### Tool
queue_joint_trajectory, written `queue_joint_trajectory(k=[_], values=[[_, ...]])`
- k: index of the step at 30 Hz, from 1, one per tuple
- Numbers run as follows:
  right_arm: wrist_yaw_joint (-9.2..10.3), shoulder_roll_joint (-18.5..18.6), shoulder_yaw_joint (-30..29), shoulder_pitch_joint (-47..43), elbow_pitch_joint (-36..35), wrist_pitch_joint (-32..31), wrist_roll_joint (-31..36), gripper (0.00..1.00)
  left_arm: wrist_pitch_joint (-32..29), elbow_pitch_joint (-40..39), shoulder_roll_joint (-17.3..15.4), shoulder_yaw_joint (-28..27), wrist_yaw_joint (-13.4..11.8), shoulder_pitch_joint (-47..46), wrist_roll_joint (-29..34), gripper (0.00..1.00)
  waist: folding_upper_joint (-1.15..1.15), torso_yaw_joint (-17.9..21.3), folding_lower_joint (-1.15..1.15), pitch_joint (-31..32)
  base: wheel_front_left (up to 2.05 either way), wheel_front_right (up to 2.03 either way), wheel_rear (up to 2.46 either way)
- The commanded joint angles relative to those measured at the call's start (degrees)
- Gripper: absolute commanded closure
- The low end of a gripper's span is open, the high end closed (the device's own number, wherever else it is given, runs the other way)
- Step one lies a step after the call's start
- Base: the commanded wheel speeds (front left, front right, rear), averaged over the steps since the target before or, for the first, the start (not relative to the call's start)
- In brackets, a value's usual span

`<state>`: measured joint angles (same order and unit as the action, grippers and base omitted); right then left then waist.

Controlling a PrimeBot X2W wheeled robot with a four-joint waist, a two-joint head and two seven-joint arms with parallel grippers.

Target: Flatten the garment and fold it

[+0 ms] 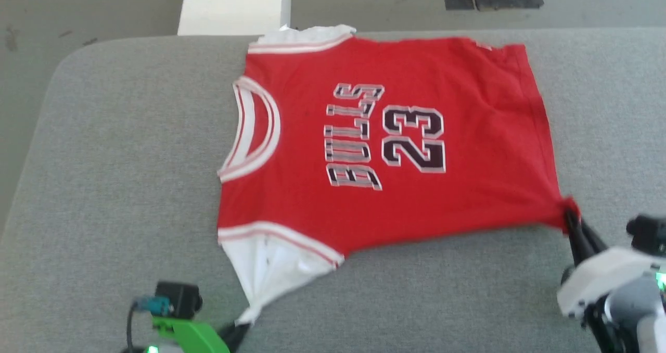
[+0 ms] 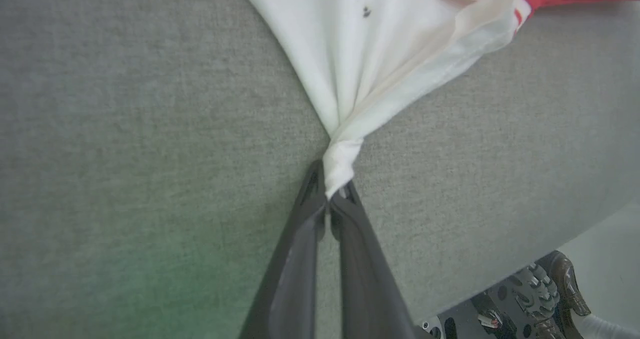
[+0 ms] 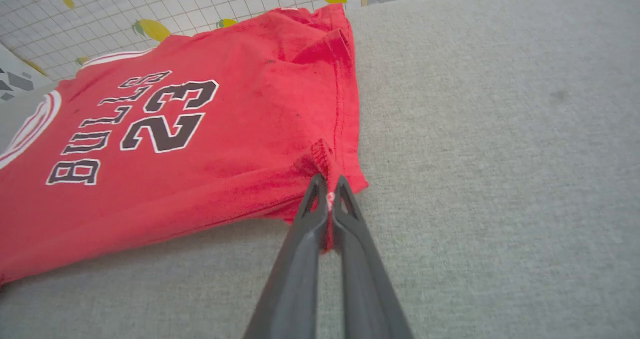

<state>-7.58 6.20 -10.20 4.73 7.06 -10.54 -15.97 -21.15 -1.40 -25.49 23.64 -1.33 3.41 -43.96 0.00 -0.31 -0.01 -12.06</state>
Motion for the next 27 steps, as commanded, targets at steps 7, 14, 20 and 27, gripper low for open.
queue_joint_trajectory(k=[7,14,20,27], values=[[0.09,-0.49,-0.59,-8.55,-0.94,-5.32,2.59,1.00,-4.06,-4.53,-1.33,2.53,-3.42,7.49,-0.23,1.00,0.00,-1.63,0.01,1.45,0.00,0.00,0.00],[0.09,-1.99,-1.51,-10.82,-3.80,-4.17,3.50,1.00,4.19,-7.84,-0.44,2.16,-4.71,5.52,6.36,1.00,0.00,-1.30,0.01,1.31,0.00,0.00,0.00],[0.09,-0.36,2.22,-10.94,-4.55,3.12,2.78,1.00,16.01,-7.60,0.84,2.71,-4.81,-1.49,16.46,1.00,0.00,-0.89,0.01,0.97,0.00,0.00,0.00],[0.09,1.88,3.94,-5.85,-2.86,5.19,1.98,1.00,22.69,-3.81,2.57,4.09,-2.48,-14.48,23.30,1.00,0.00,0.36,0.01,-1.24,0.00,0.00,0.00]])
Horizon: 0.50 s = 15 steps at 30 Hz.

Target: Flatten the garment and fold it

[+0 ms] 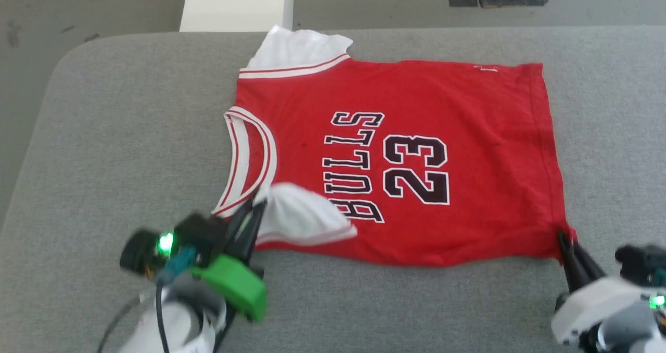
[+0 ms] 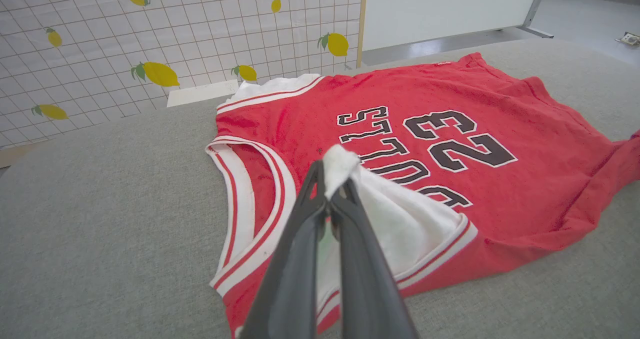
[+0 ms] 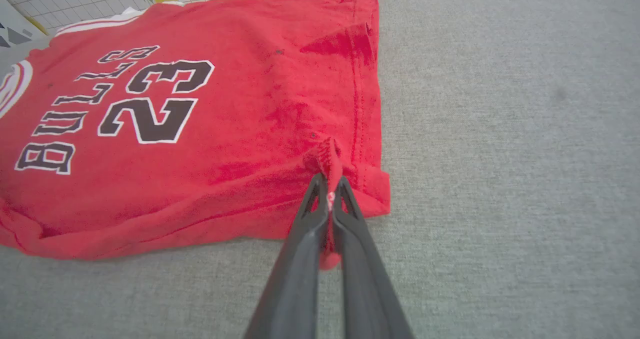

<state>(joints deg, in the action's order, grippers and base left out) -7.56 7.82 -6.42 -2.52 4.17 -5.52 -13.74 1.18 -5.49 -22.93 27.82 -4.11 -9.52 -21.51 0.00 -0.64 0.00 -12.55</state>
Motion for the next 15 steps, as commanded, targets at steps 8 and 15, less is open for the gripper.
queue_joint_trajectory(k=[8,15], values=[[0.08,2.53,2.77,11.82,1.87,-4.20,-0.57,1.00,-1.38,6.83,-1.17,-1.90,5.16,-15.49,0.08,1.00,0.00,3.40,0.00,-4.76,0.00,0.00,0.00],[0.08,2.58,3.99,19.82,5.40,-10.34,-0.60,1.00,-6.25,15.03,-2.73,-3.61,9.02,-23.38,-4.89,1.00,0.00,5.00,0.00,-8.51,0.00,0.00,0.00]])
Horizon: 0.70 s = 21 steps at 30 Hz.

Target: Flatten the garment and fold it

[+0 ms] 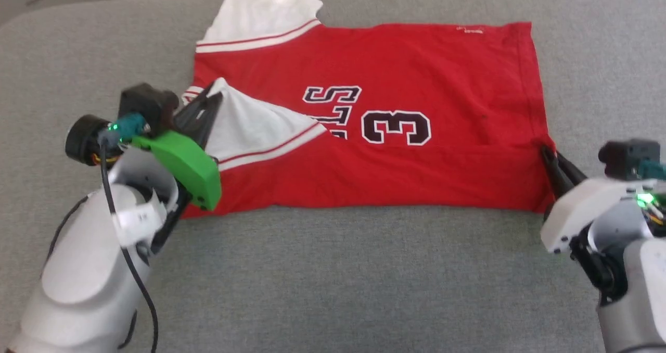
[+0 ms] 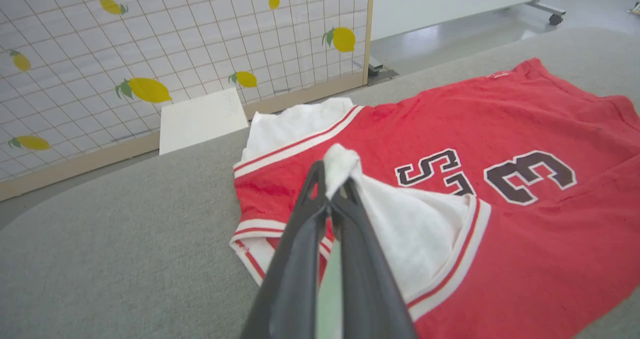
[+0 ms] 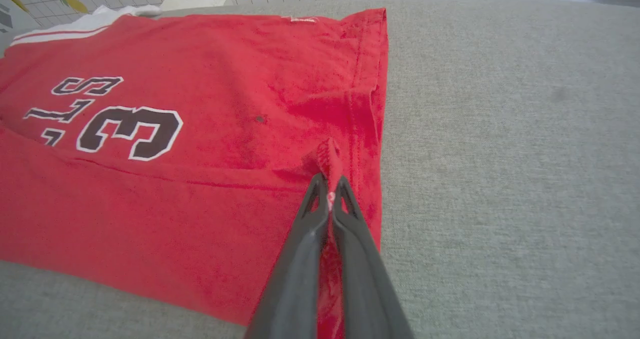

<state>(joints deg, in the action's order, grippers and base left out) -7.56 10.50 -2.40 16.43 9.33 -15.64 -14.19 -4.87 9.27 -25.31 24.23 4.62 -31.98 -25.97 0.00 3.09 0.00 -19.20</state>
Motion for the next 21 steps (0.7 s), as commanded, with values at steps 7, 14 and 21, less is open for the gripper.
queue_joint_trajectory(k=[7,14,21], values=[[0.08,-2.19,-2.65,5.97,3.71,-7.96,1.30,1.00,-8.34,10.68,-0.86,-0.46,1.33,-4.78,-5.63,1.00,0.00,1.77,0.00,-4.27,0.00,0.00,0.00],[0.08,-4.41,-4.39,7.88,4.84,-18.80,3.86,1.00,-23.43,20.12,-0.30,-0.79,0.40,-4.16,-12.67,1.00,0.00,2.17,0.00,-4.58,0.00,0.00,0.00],[0.08,-5.69,-4.53,6.59,1.00,-20.73,3.05,0.22,-18.53,16.23,0.14,-2.24,-2.98,-2.00,-11.83,0.00,0.00,1.54,0.00,-2.32,0.00,0.00,0.00]])
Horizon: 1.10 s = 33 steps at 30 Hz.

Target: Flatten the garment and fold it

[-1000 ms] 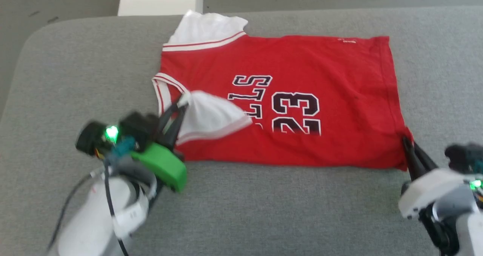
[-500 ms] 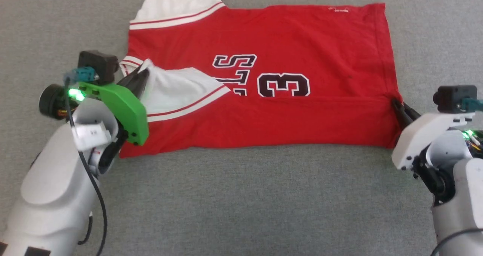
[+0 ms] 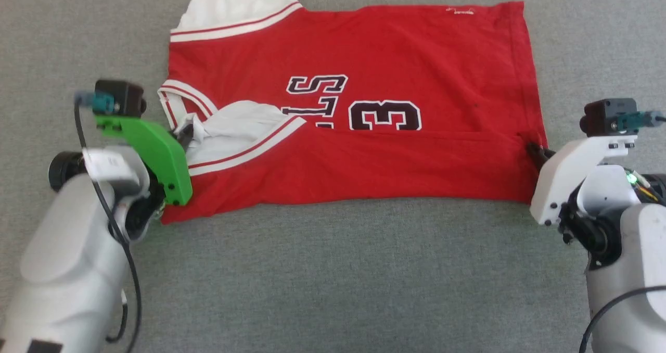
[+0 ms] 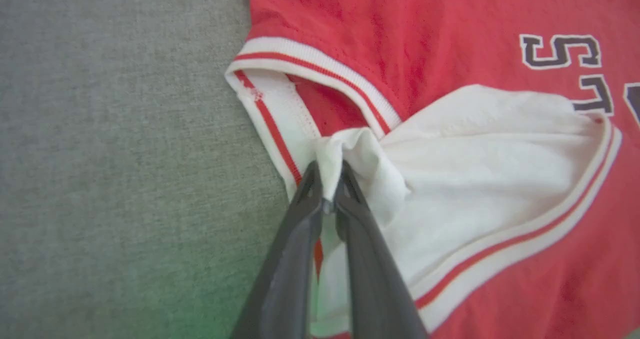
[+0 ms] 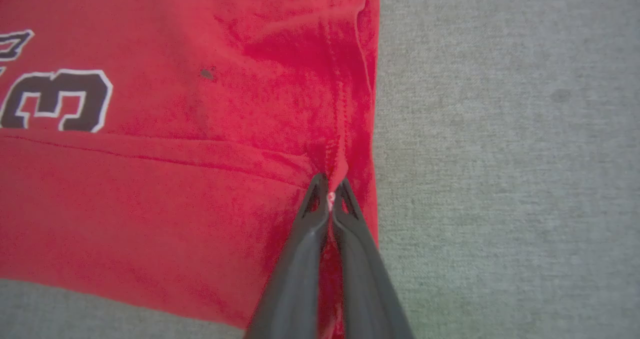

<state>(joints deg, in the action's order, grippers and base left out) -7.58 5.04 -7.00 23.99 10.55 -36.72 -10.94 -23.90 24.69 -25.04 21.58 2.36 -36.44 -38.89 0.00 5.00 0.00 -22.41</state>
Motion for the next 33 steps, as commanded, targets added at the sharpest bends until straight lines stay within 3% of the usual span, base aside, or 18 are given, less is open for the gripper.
queue_joint_trajectory(k=[1,8,14,22,33], values=[[0.09,-0.29,0.11,-1.46,-0.78,0.98,-0.30,0.00,3.29,0.14,-0.06,0.11,-1.55,2.82,2.13,0.00,0.00,-0.49,0.00,1.38,0.00,0.00,0.00],[0.09,-0.83,-0.50,-7.13,-5.71,12.62,-0.75,0.00,27.35,-6.67,3.23,-2.24,-9.49,9.18,9.17,0.00,0.00,-1.83,0.00,6.10,0.00,0.00,0.00],[0.09,-1.16,1.87,-13.02,-9.11,25.05,-2.60,0.00,34.90,-9.58,6.59,-2.54,-13.74,16.98,9.93,0.00,0.00,-2.49,0.00,8.67,0.00,0.00,0.00],[0.09,-1.38,4.98,-17.65,-9.59,37.20,-2.73,0.00,28.99,-9.79,8.05,-2.49,-18.25,23.79,7.48,0.00,0.00,-1.55,0.00,10.09,0.00,0.00,0.00],[0.09,-1.86,5.63,-17.73,-7.93,39.76,-2.97,0.00,11.28,-12.09,6.87,-2.35,-23.32,25.52,2.90,0.00,0.00,0.56,0.00,10.39,0.00,0.00,0.00]])
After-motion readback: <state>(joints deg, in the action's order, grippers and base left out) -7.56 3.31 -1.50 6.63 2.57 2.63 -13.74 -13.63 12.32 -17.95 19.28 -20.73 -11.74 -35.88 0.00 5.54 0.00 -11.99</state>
